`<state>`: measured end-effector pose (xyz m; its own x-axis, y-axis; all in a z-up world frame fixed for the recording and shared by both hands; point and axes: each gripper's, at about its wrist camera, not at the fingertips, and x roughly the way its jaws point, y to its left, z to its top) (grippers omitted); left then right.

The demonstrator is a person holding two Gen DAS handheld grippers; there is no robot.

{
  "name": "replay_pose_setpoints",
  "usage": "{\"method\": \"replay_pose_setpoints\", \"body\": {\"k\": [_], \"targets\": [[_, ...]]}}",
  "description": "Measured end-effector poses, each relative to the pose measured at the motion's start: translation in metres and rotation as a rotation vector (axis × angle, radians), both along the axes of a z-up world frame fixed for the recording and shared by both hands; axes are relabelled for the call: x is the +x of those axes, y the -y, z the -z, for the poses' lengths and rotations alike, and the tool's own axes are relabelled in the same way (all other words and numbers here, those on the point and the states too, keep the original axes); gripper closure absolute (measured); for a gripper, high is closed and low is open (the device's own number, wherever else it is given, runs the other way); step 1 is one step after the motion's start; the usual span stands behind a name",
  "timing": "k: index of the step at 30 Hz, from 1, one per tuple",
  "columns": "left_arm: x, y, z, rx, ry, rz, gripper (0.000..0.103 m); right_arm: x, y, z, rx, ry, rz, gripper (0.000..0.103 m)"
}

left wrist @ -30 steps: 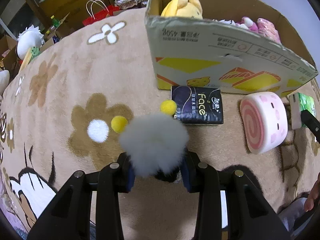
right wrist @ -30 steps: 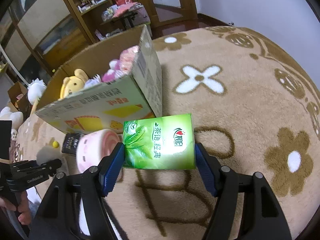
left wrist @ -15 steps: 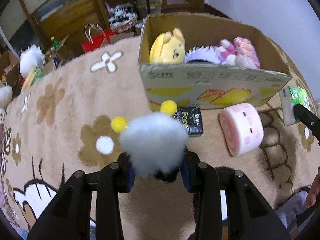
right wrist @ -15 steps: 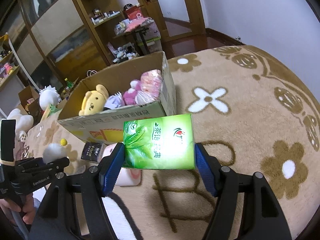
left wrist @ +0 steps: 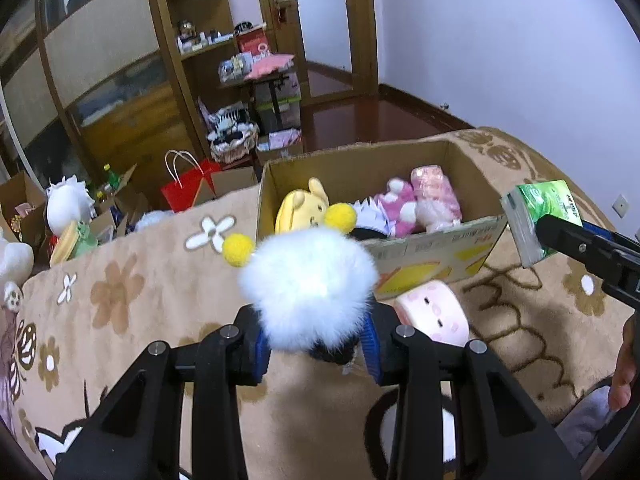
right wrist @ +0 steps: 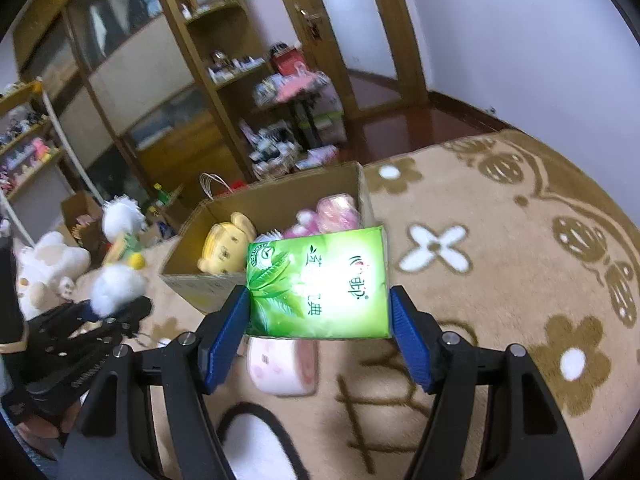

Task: Organize soft objects
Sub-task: 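Carry the pom-pom toy into the box with the left tool while the right tool drops the tissue pack in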

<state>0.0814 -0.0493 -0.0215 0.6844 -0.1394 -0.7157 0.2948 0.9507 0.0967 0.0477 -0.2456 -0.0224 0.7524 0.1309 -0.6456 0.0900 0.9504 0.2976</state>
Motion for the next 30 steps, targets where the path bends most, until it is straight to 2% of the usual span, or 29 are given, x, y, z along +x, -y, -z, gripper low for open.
{"method": "replay_pose_setpoints", "body": {"k": [4,9,16,30], "targets": [[0.002,-0.001,-0.013,0.003,0.052,-0.013,0.068,-0.001,-0.004,-0.015,-0.004,0.049,-0.002,0.029],[0.007,-0.003,-0.036,-0.05,0.119,-0.007,0.068,-0.002,-0.009,-0.033,-0.015,0.103,-0.007,0.029],[0.01,0.003,-0.063,-0.05,0.235,0.006,0.068,0.002,-0.012,-0.057,-0.063,0.173,-0.014,0.029],[0.038,0.008,-0.078,-0.062,0.325,-0.022,0.067,0.027,-0.02,-0.067,-0.129,0.224,-0.031,0.029]]}}
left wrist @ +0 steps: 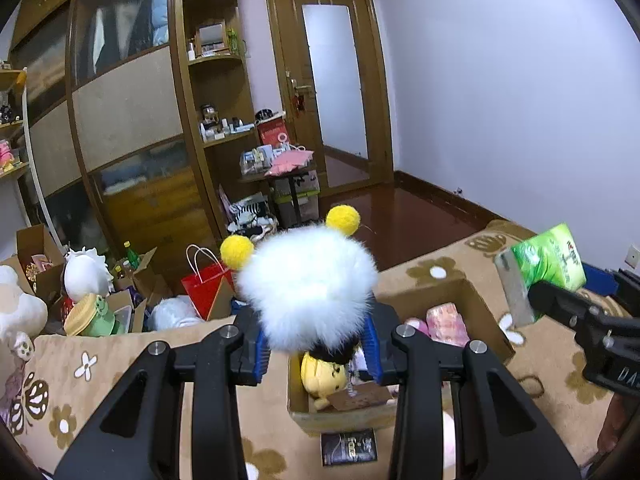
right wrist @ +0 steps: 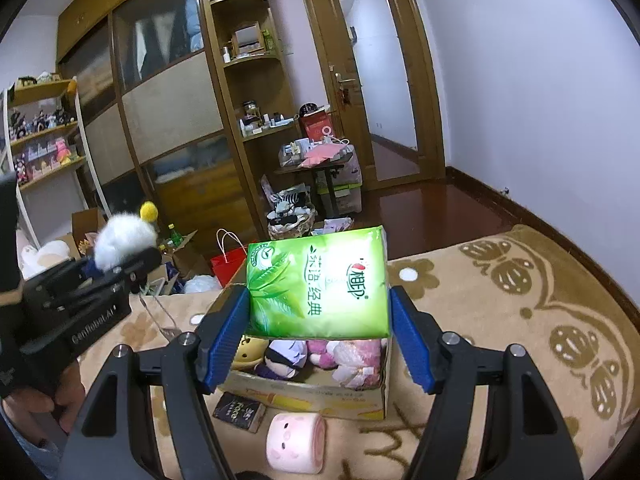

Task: Organize soft objects
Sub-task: 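Carry the pom-pom toy into the box with the left tool while the right tool drops the tissue pack in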

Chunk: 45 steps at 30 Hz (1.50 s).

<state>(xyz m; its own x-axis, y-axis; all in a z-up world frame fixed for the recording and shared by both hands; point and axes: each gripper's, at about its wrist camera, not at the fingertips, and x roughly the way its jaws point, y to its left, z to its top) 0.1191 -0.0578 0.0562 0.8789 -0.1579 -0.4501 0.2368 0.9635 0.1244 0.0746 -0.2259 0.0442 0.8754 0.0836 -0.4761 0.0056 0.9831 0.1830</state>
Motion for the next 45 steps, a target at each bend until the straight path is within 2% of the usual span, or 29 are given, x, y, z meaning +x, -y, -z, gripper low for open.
{"method": "replay_pose_setpoints", "body": {"k": [8,16,45], "targets": [[0.011,0.001,0.007,0.004,0.026,-0.007,0.067,0.015,-0.003,0.007,-0.009,-0.001,-0.002,0.029],[0.022,-0.001,0.018,-0.015,-0.001,-0.005,0.067,0.026,-0.001,0.017,-0.006,-0.009,0.012,0.029],[0.063,-0.003,0.078,0.022,-0.202,-0.024,0.066,0.045,0.003,0.052,0.021,-0.085,0.026,0.029]]}}
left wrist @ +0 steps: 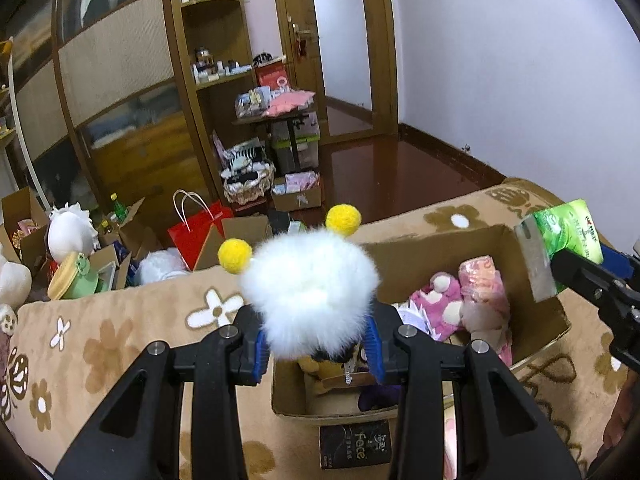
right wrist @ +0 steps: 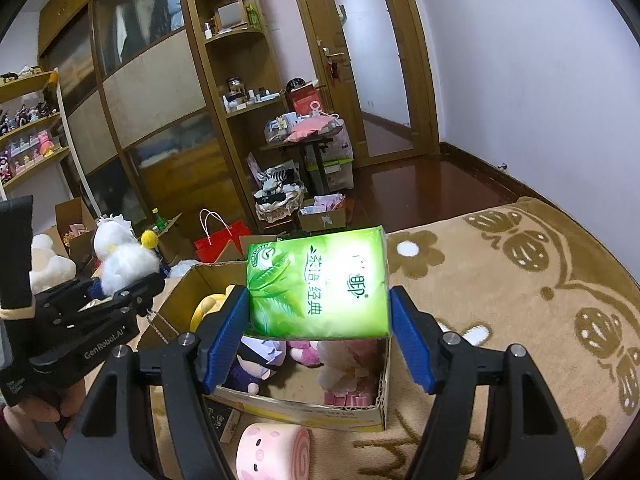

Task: Organize soft objects
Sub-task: 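Carry the pom-pom toy into the box with the left tool while the right tool drops the tissue pack in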

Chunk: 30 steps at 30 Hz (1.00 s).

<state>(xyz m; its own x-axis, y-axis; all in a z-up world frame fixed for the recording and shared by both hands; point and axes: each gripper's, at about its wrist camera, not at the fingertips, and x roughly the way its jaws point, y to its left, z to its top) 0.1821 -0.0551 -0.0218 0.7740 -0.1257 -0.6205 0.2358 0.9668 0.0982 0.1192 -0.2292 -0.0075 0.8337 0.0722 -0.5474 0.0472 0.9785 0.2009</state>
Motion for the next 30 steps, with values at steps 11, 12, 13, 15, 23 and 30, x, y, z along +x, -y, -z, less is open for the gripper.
{"method": "replay_pose_setpoints", "body": {"k": [11,12,13,15,23,30], "targets": [[0.005,-0.001,0.022,0.026,-0.054,0.001,0.066,0.003,-0.009,0.016,-0.016,-0.045,-0.015,0.028],[0.006,-0.001,0.024,0.026,-0.061,0.0,0.066,0.004,-0.01,0.017,-0.021,-0.053,-0.02,0.028],[0.007,-0.002,0.025,0.026,-0.066,-0.001,0.066,0.005,-0.011,0.02,-0.026,-0.061,-0.026,0.028],[0.008,-0.001,0.029,0.03,-0.079,0.003,0.066,0.007,-0.014,0.025,-0.034,-0.08,-0.039,0.028],[0.014,-0.007,0.039,0.02,-0.118,-0.062,0.048,0.004,-0.022,0.037,-0.075,-0.128,-0.056,0.028],[0.006,-0.012,0.026,0.001,-0.089,-0.038,0.024,-0.007,-0.012,0.027,-0.056,-0.09,-0.002,0.002]]}}
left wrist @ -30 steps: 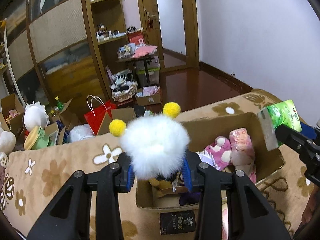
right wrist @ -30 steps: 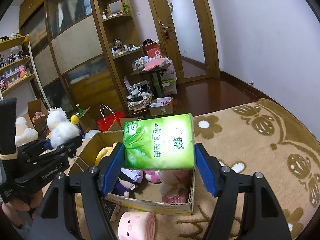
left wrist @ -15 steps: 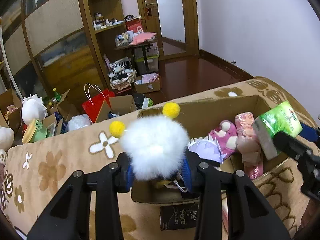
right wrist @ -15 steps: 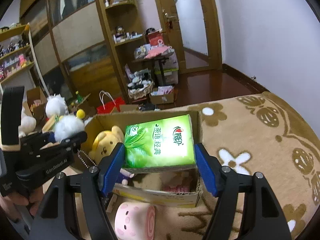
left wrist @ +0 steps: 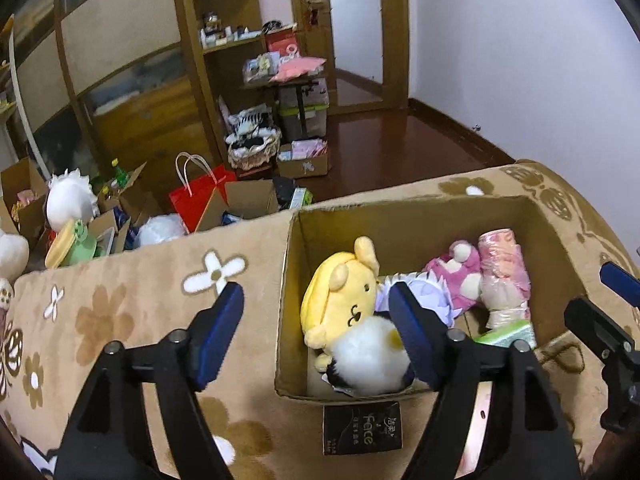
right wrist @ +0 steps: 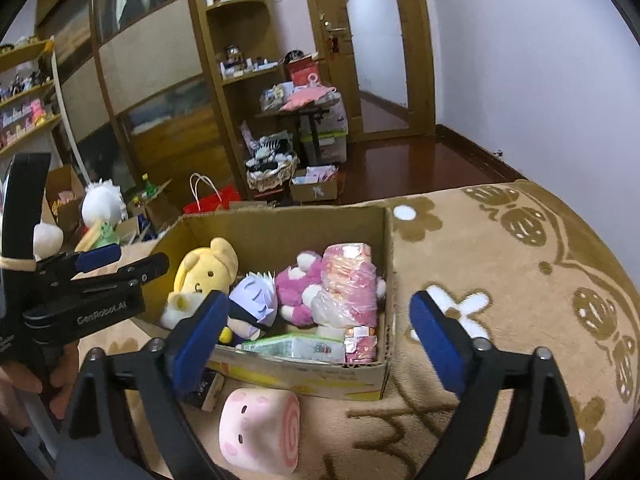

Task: Organize soft objects
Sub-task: 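Carry the pom-pom toy into the box with the left tool while the right tool drops the tissue pack in, then move both tools toward the black Face tissue pack and pink swirl roll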

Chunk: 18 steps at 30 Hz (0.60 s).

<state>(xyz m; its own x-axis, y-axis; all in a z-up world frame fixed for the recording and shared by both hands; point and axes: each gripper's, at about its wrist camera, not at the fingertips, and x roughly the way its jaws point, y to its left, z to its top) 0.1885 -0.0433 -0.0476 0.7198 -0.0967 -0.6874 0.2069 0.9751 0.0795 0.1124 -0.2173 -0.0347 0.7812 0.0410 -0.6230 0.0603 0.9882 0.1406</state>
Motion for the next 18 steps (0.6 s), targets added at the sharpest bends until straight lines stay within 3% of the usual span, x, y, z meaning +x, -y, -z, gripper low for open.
{"method": "replay_pose_setpoints", "body": {"k": [6,14,18], "targets": [[-0.018,0.0,-0.014,0.018,0.028,0.018,0.015,-0.009,0.007,-0.01,0.049,0.016,0.033,0.0],[-0.042,-0.01,-0.03,-0.006,0.007,0.022,0.015,-0.028,0.014,-0.023,0.084,0.035,0.057,0.0],[-0.054,-0.017,-0.039,-0.025,-0.01,0.009,0.01,-0.037,0.01,-0.03,0.08,0.045,0.049,0.0]]}}
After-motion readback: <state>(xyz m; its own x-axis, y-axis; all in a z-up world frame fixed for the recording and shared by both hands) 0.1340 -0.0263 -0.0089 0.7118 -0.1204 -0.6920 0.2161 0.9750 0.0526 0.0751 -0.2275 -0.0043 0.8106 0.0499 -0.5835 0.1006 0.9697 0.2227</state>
